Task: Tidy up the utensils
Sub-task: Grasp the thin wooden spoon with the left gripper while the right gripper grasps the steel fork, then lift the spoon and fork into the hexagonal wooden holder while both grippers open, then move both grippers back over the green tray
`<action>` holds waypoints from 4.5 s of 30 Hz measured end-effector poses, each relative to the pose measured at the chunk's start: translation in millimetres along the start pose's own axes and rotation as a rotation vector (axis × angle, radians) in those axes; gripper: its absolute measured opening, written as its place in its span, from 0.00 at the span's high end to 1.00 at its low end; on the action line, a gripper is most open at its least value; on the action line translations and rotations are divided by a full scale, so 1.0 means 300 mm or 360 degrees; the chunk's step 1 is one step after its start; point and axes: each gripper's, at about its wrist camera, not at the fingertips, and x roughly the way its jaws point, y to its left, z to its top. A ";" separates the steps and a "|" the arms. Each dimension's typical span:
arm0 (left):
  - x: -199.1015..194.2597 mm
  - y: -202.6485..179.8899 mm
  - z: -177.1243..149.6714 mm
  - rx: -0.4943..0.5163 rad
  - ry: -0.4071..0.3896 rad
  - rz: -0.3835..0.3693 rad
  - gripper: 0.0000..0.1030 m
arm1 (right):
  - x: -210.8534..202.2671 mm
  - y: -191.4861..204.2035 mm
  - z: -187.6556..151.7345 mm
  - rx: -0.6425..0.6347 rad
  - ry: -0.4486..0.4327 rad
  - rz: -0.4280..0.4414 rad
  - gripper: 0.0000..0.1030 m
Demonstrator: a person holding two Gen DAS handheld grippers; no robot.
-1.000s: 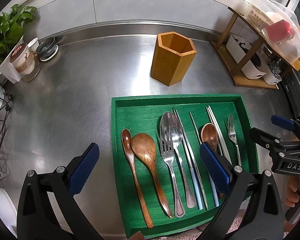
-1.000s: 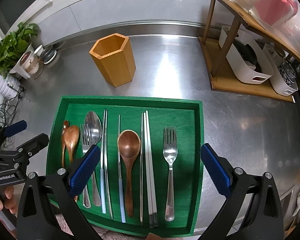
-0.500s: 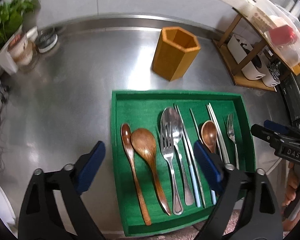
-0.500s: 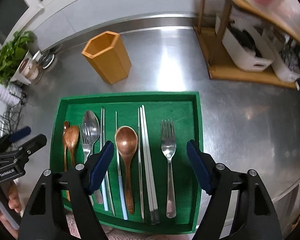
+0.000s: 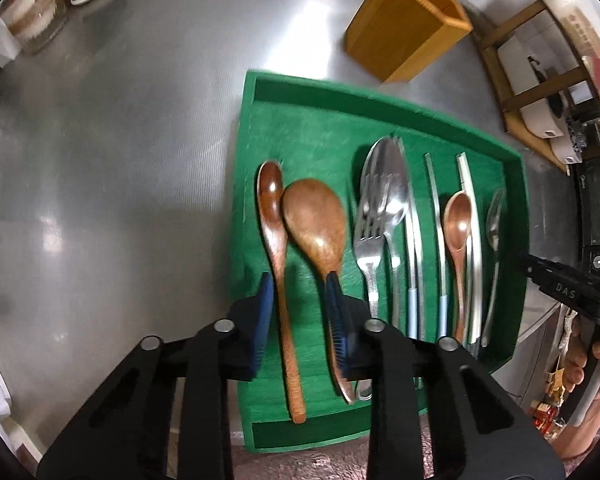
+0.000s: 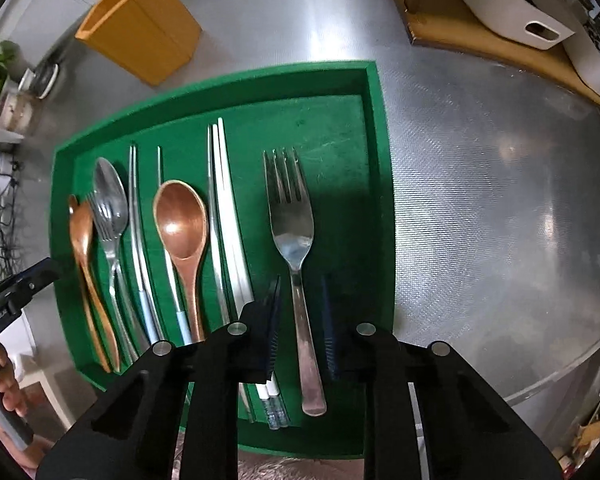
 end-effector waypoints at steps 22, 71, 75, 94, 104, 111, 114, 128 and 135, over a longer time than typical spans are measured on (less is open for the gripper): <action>0.119 -0.023 0.052 0.0016 0.0179 0.0086 0.87 | 0.108 0.079 0.062 -0.0110 0.0136 -0.0151 0.78; -0.248 -0.207 0.053 0.0325 -0.1032 -0.0216 0.96 | -0.317 0.219 0.039 -0.0334 -0.0901 0.0271 0.93; -0.285 -0.195 0.108 0.0299 -0.1177 -0.0285 0.96 | -0.366 0.230 0.101 -0.0311 -0.1070 0.0336 0.93; -0.326 -0.245 0.543 0.0228 -0.1559 -0.0435 0.96 | -0.433 0.312 0.506 -0.0245 -0.1323 0.0488 0.93; -0.144 -0.205 0.551 0.0271 -0.1334 -0.0458 0.96 | -0.267 0.281 0.561 -0.0247 -0.1079 0.0544 0.93; -0.077 -0.181 0.562 0.0266 -0.1164 -0.0548 0.96 | -0.202 0.273 0.566 -0.0240 -0.0935 0.0593 0.90; -0.066 -0.172 0.562 0.0259 -0.1107 -0.0566 0.94 | -0.191 0.266 0.565 -0.0210 -0.0889 0.0610 0.89; -0.214 -0.101 0.406 0.0211 -0.1219 -0.0405 0.31 | -0.332 0.198 0.411 -0.0214 -0.1046 0.0503 0.28; -0.246 -0.109 0.304 0.0205 -0.1026 -0.0288 0.08 | -0.311 0.146 0.299 -0.0208 -0.0775 0.0442 0.04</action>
